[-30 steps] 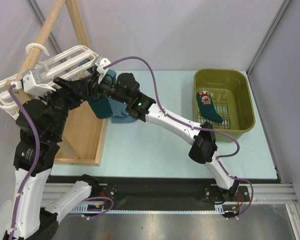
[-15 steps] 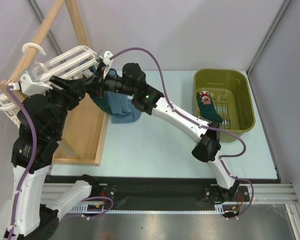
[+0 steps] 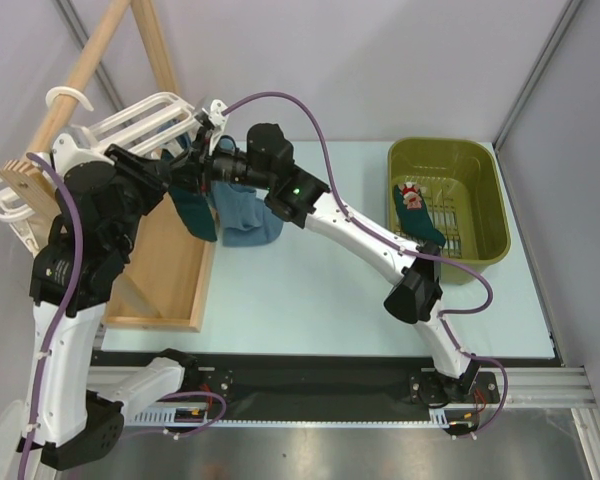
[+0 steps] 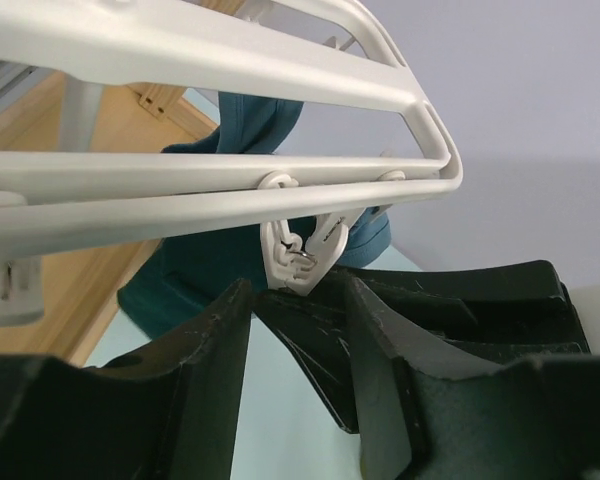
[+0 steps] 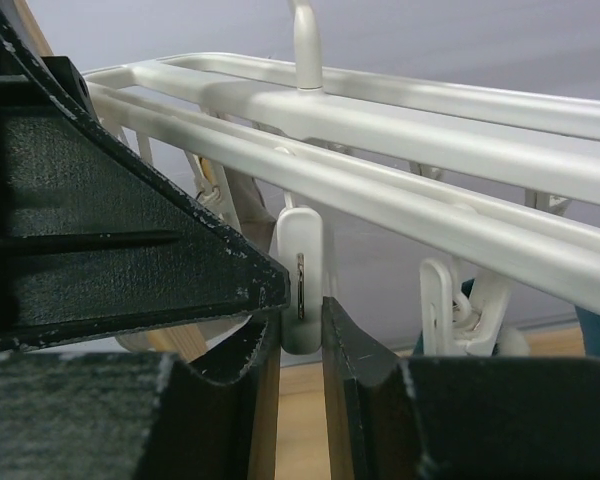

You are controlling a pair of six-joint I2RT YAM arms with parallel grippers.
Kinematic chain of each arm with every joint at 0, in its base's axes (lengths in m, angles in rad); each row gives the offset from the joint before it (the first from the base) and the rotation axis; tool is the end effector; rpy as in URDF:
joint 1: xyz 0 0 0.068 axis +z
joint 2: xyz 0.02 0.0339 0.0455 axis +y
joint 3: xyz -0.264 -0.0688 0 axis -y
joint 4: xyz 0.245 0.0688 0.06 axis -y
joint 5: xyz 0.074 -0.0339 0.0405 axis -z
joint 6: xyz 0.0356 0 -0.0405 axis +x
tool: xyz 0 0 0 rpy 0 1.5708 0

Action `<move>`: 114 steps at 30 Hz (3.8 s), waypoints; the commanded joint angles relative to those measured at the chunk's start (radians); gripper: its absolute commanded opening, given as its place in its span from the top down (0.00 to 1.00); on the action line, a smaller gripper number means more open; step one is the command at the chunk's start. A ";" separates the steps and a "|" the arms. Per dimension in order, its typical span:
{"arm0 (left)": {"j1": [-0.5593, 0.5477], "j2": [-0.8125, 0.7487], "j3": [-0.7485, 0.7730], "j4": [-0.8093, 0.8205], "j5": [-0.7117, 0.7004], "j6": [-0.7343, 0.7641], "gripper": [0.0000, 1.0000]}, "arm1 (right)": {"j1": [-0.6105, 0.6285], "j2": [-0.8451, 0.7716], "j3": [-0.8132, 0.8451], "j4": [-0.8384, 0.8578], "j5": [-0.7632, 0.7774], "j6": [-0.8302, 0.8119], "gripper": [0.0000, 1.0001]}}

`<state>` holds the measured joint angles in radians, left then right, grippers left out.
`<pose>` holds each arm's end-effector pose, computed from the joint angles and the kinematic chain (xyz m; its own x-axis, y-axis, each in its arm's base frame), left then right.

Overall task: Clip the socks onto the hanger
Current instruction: Open the clamp at the hanger, then pick up the sock from the bin.

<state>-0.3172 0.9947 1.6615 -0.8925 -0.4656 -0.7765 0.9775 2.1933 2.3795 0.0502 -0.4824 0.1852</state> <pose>0.1330 -0.0268 0.5099 -0.0556 -0.6408 -0.7657 -0.2468 0.7519 -0.6113 0.2693 0.4289 0.4570 -0.0530 0.2132 -0.9756 -0.9939 0.0835 0.0722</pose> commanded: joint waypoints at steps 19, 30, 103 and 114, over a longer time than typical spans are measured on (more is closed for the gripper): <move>0.017 -0.071 -0.114 0.256 -0.097 0.141 0.50 | -0.013 -0.056 0.018 -0.021 -0.055 0.036 1.00; 0.018 -0.067 -0.108 0.256 -0.079 0.157 0.64 | -0.010 -0.053 0.018 -0.015 -0.058 0.042 1.00; 0.017 -0.103 -0.161 0.260 -0.007 0.172 1.00 | -0.924 -0.030 -0.688 -0.351 0.686 0.224 0.52; 0.018 -0.105 -0.166 0.260 0.004 0.166 1.00 | -0.951 -0.113 -0.735 -0.263 0.663 0.189 1.00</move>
<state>-0.3073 0.9176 1.5009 -0.6445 -0.4763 -0.5598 0.0360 2.1502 1.6505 -0.2695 0.1757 0.3943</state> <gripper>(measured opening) 0.260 0.009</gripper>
